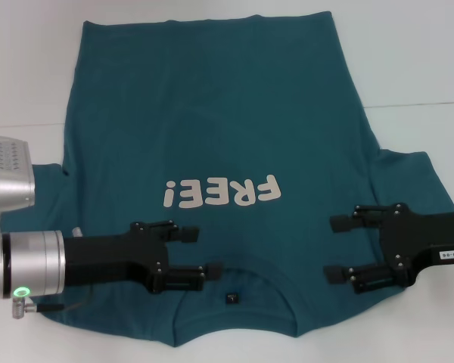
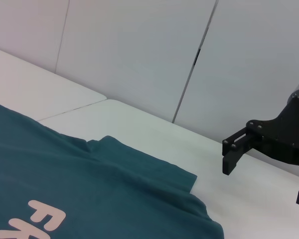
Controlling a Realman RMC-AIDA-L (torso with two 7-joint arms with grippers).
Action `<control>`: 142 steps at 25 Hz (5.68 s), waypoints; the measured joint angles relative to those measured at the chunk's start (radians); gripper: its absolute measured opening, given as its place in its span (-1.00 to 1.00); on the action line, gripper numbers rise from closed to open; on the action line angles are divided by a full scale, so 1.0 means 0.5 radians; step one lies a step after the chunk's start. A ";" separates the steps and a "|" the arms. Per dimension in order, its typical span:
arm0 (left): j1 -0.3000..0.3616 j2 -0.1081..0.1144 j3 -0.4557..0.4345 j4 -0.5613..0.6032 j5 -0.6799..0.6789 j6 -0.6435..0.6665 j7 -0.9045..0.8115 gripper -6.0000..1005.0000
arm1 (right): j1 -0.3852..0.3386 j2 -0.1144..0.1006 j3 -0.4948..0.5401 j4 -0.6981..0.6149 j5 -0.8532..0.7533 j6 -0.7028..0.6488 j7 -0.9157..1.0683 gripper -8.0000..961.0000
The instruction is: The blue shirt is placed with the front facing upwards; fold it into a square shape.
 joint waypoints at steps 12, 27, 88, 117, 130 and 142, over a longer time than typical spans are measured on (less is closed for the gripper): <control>0.013 0.000 0.000 -0.028 0.000 0.000 -0.001 0.71 | 0.002 0.000 0.000 0.001 0.000 0.000 -0.002 0.95; 0.268 0.102 -0.507 -0.532 0.177 -0.427 -0.849 0.71 | -0.007 0.000 0.006 0.021 0.000 0.027 -0.003 0.95; -0.189 0.238 -0.495 0.017 1.407 -1.151 -1.541 0.36 | 0.079 -0.006 -0.080 0.034 -0.013 0.132 -0.002 0.95; -0.224 0.279 -0.626 0.146 1.403 -1.136 -1.611 0.46 | 0.082 -0.005 -0.132 0.030 -0.016 0.132 0.050 0.95; -0.261 0.277 -0.624 0.170 1.398 -1.077 -1.587 0.46 | 0.082 -0.009 -0.132 0.032 -0.015 0.157 0.050 0.95; -0.218 0.275 -0.623 0.105 1.413 -1.170 -1.585 0.45 | 0.082 -0.010 -0.132 0.023 -0.015 0.160 0.050 0.95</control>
